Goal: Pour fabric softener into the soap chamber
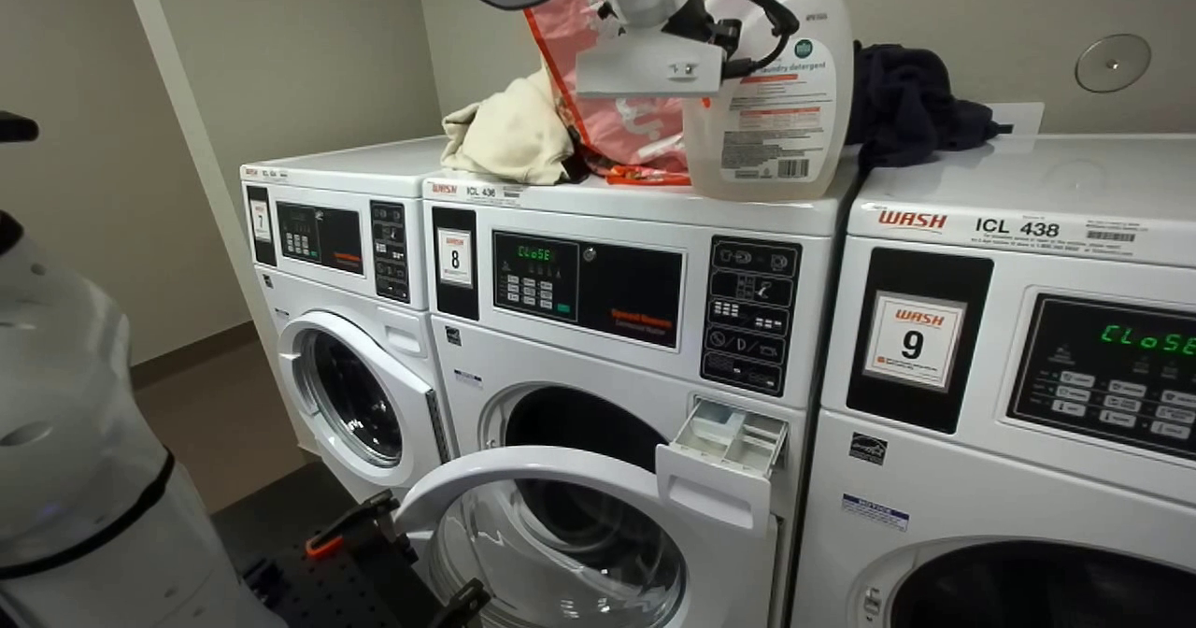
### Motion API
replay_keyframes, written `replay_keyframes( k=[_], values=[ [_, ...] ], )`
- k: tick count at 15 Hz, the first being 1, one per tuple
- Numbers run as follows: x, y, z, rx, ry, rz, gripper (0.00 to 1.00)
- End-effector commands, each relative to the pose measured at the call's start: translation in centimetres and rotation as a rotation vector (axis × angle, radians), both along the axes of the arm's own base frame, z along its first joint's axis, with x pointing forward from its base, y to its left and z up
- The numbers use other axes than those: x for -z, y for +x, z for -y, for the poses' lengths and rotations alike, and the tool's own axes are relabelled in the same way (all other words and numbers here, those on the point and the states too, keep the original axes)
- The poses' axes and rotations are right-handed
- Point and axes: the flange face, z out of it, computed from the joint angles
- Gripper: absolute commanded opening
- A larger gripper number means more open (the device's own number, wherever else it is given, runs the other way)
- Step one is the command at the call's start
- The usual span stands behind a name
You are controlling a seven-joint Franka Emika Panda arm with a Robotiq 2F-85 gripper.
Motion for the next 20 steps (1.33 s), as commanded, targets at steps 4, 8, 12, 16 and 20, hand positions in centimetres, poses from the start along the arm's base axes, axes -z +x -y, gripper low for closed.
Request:
replay_keyframes(
  k=[4,8,12,16,20],
  values=[
    [-2.4,0.5,0.0,0.004,-0.048,0.071,0.58],
    [-3.9,0.8,0.0,0.002,-0.069,0.108,0.87],
    [-4.7,0.2,0.0,-0.008,-0.083,0.114,1.00],
    [-5.5,-0.4,-0.4,-0.022,-0.100,0.105,1.00],
    [-6.3,-1.2,-0.8,-0.045,-0.138,0.081,1.00]
  ],
)
